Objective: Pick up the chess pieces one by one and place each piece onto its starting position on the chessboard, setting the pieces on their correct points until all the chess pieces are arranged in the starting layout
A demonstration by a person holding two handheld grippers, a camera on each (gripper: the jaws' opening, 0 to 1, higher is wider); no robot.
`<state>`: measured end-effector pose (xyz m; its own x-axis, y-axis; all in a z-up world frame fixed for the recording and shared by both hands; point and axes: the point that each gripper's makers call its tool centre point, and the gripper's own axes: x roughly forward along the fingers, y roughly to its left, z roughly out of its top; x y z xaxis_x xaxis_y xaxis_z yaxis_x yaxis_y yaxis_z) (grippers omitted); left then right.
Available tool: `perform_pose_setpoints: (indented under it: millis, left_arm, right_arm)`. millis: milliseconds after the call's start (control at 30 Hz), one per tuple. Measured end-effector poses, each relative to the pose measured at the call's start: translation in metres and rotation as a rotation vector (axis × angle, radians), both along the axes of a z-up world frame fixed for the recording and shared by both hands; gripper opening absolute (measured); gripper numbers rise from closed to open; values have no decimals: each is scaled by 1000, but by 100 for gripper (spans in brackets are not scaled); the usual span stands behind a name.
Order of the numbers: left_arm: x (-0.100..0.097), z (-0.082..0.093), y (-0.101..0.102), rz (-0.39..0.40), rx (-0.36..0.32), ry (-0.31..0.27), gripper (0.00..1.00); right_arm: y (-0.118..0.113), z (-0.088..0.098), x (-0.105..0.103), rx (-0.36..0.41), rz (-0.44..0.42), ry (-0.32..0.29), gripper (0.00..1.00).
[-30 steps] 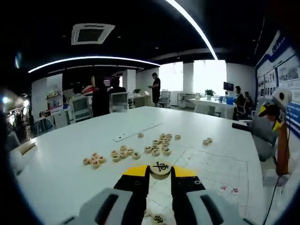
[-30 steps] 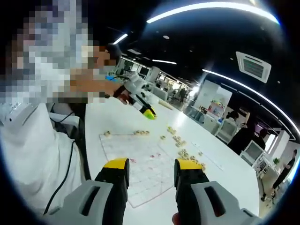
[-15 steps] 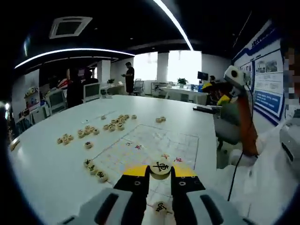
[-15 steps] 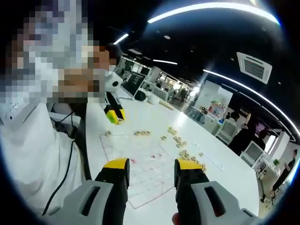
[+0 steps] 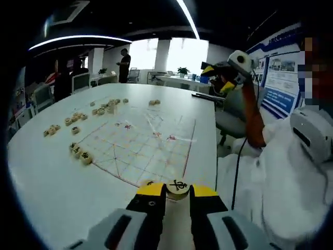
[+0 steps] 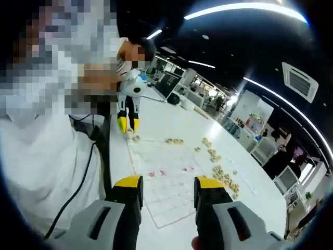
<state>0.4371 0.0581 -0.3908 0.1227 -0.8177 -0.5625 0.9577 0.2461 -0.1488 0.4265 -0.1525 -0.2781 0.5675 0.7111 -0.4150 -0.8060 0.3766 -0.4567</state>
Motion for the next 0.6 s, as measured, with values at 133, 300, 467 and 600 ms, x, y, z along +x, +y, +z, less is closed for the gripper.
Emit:
perform_pose_setpoints:
  millis: [133,300,467,600]
  left_arm:
    - [-3,-9,-3,-13,25,3,20]
    - [-1,-16,-2,-6,45,-11,21]
    - [2,-18,1,3,60,-25,21]
    - [0,-22,5,-3,74,-28,22]
  right_arm:
    - [-1,1,1,8,-4,-1,40]
    - [-2,0,-1,1,-3,-3,39]
    - [-2,1,-1,3,-6,-7,39]
    - [-1,0,-1,-2,-3,-6,39]
